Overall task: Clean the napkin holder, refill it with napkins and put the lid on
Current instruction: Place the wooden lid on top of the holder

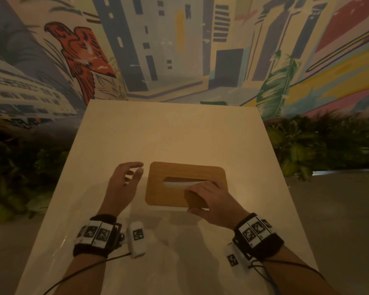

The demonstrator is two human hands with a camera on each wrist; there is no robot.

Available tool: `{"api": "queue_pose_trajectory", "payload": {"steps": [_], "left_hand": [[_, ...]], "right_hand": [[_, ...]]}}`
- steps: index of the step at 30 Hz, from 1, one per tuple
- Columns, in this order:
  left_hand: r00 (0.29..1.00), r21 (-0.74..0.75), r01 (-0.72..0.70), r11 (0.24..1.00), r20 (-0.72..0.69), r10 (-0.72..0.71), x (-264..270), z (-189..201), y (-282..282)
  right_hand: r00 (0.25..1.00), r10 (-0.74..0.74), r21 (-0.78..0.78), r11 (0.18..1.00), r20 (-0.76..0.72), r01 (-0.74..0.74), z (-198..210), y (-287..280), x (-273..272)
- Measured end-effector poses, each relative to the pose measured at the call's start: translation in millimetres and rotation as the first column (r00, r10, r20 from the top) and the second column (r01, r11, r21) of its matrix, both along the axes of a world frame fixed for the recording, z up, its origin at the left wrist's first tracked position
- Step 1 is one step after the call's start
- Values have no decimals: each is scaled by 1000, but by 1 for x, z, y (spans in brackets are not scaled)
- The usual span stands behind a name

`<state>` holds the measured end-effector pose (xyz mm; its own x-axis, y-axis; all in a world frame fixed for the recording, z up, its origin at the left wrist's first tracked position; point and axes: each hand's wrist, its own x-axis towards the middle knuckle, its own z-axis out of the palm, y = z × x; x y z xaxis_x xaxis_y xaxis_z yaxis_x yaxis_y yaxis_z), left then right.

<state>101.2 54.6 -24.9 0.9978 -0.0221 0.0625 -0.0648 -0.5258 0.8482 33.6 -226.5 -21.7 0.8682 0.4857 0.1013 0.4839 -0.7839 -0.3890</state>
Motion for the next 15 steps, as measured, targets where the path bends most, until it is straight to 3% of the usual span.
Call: {"api": "queue_pose_trajectory", "payload": {"steps": [2, 4, 8, 11, 15], "left_hand": [[995, 5, 104, 995, 10, -104, 1, 11, 3], [953, 45, 302, 952, -54, -299, 3, 20, 1], [810, 327, 586, 741, -262, -525, 14, 30, -14], [747, 425, 664, 615, -358, -560, 19, 26, -24], [762, 483, 640, 598, -300, -573, 24, 20, -25]], "right_hand": [[1000, 8, -17, 1000, 9, -8, -2, 0, 1], [1000, 16, -27, 1000, 16, -16, -3, 1, 2], [1000, 18, -38, 999, 16, -18, -4, 1, 4], [1000, 21, -54, 998, 7, -21, -3, 1, 4], [1000, 9, -45, 999, 9, -9, -1, 2, 5]]}}
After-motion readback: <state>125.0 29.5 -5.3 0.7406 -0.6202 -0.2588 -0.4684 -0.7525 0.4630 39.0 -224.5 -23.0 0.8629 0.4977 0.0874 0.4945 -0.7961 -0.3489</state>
